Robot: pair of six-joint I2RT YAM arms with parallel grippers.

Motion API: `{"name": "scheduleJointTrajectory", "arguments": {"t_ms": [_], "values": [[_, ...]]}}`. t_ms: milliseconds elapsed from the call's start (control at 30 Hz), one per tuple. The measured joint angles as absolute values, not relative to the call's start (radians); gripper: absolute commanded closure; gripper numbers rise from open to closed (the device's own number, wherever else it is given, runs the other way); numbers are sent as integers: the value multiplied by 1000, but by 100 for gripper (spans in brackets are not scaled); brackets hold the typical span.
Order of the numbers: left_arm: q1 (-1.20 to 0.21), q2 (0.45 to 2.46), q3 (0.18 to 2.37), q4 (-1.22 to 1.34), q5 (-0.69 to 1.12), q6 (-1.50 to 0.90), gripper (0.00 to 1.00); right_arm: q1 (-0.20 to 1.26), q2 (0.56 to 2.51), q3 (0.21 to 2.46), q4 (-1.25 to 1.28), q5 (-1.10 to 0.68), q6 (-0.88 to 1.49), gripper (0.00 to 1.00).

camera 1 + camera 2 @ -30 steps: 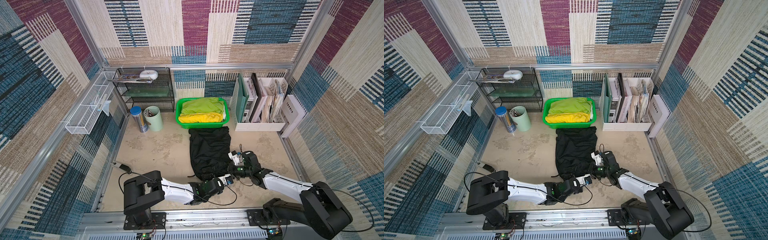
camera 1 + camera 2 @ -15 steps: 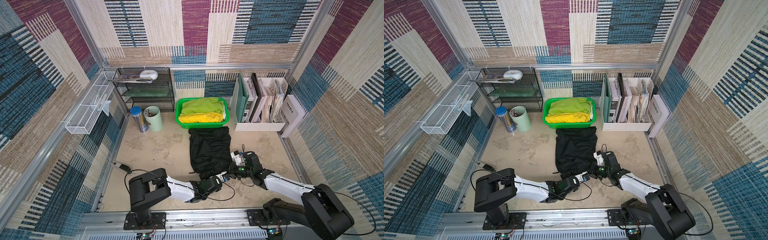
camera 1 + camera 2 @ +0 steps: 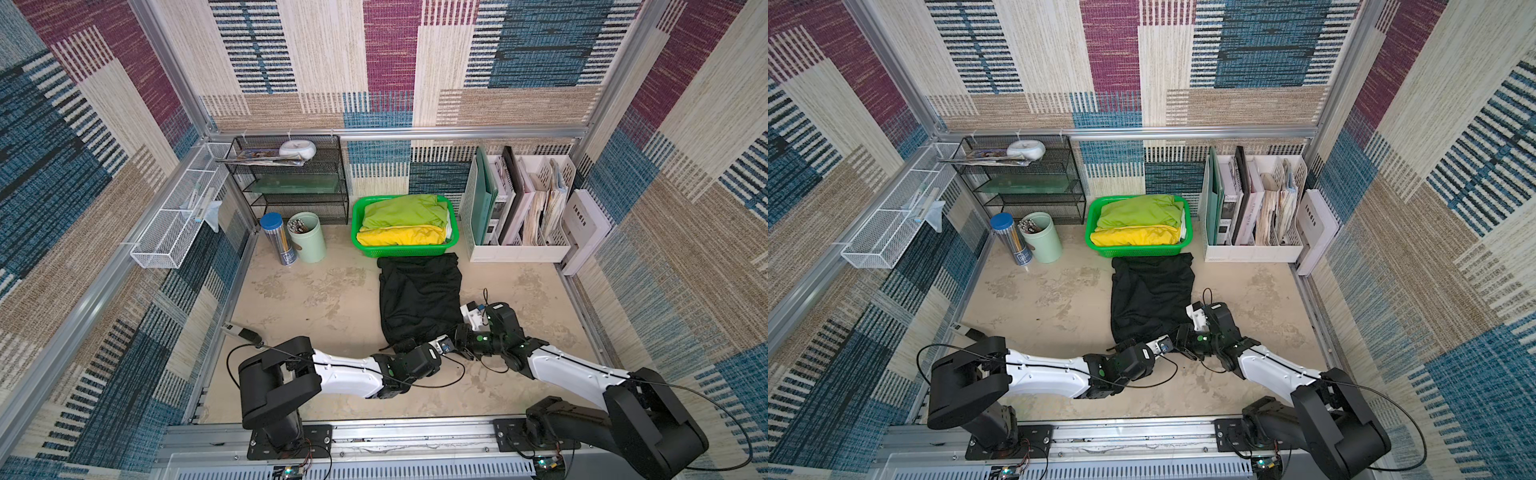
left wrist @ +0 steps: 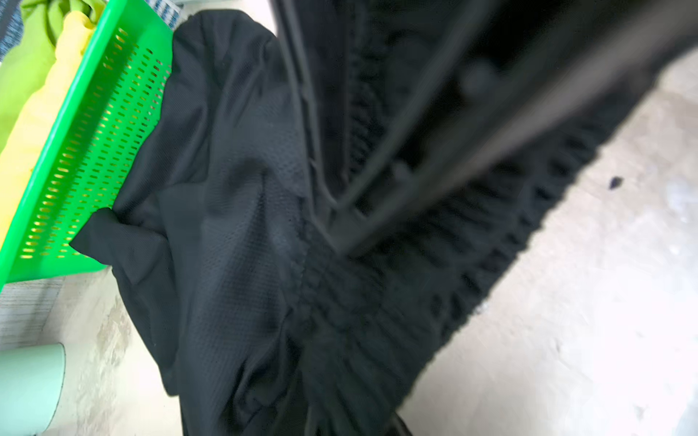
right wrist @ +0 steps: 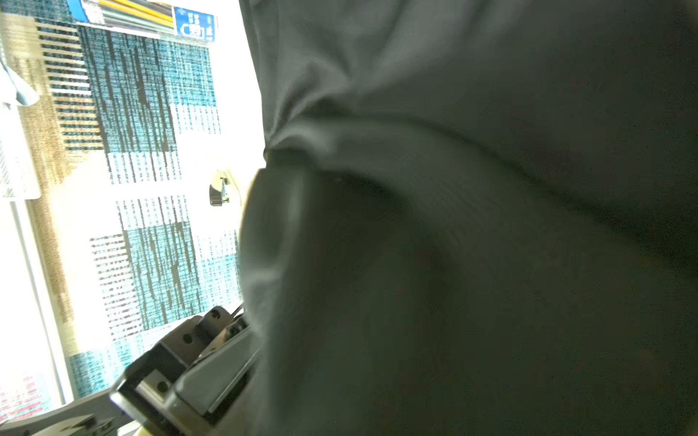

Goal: Roll up the shorts
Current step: Roll the shorts at the center of the board.

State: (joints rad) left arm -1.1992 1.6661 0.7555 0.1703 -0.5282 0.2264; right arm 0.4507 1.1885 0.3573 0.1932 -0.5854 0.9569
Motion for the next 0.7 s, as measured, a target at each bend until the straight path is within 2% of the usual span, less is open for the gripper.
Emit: {"name": "scheduleJointTrajectory", "arguments": {"t_ms": [233,433,700], "values": [[-1192,1620,788,14,-435,216,100,437,1081,452,-10,-437,845,18],[-1156,1571,850,-148,-299,216,100,425,1013,521,-177,-271,712,16],[-1055,1543,952,-354,-69,228,100,423,838,529,-265,-101,504,19]]}}
